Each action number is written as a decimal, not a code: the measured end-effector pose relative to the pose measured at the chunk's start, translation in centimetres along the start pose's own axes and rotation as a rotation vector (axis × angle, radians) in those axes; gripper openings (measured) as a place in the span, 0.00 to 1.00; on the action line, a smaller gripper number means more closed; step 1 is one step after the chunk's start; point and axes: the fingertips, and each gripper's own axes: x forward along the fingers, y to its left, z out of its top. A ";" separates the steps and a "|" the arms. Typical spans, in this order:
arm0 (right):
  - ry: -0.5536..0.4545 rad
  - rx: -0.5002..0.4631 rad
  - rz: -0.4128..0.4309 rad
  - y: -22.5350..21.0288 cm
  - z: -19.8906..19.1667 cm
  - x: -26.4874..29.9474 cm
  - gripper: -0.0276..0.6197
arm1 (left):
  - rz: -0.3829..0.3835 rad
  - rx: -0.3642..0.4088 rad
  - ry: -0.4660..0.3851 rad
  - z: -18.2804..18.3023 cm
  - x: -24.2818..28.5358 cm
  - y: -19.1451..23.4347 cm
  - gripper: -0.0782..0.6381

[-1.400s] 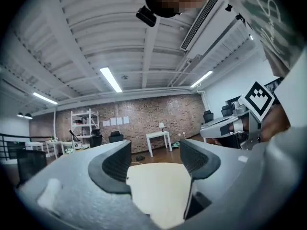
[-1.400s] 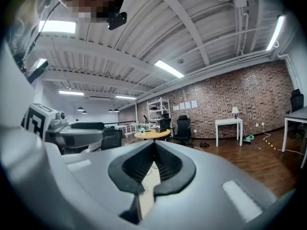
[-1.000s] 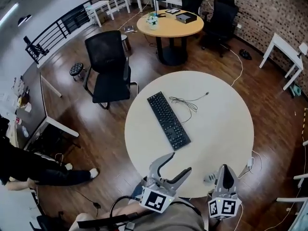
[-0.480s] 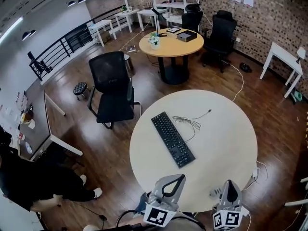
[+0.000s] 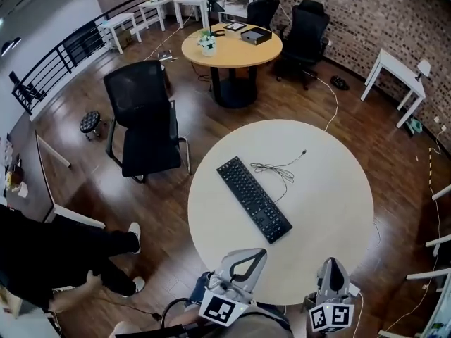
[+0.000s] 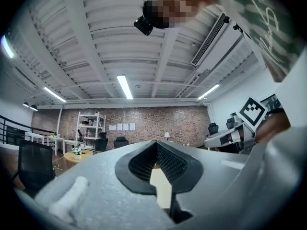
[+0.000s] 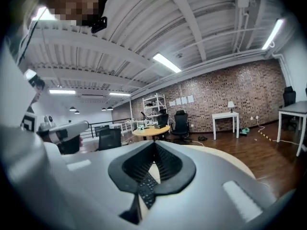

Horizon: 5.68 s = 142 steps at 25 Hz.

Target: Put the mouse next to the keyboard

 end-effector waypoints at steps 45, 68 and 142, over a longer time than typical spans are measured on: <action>-0.124 -0.212 -0.049 20.0 4.1 5.6 0.05 | -0.143 -0.072 0.029 -1.1 -5.4 15.7 0.12; -0.159 -0.134 -0.083 24.7 3.3 -3.7 0.05 | -0.154 -0.089 -0.051 1.1 -13.0 11.9 0.12; -0.161 -0.180 -0.055 47.4 -5.4 -35.4 0.05 | -0.116 -0.069 -0.058 8.5 -51.3 -1.0 0.12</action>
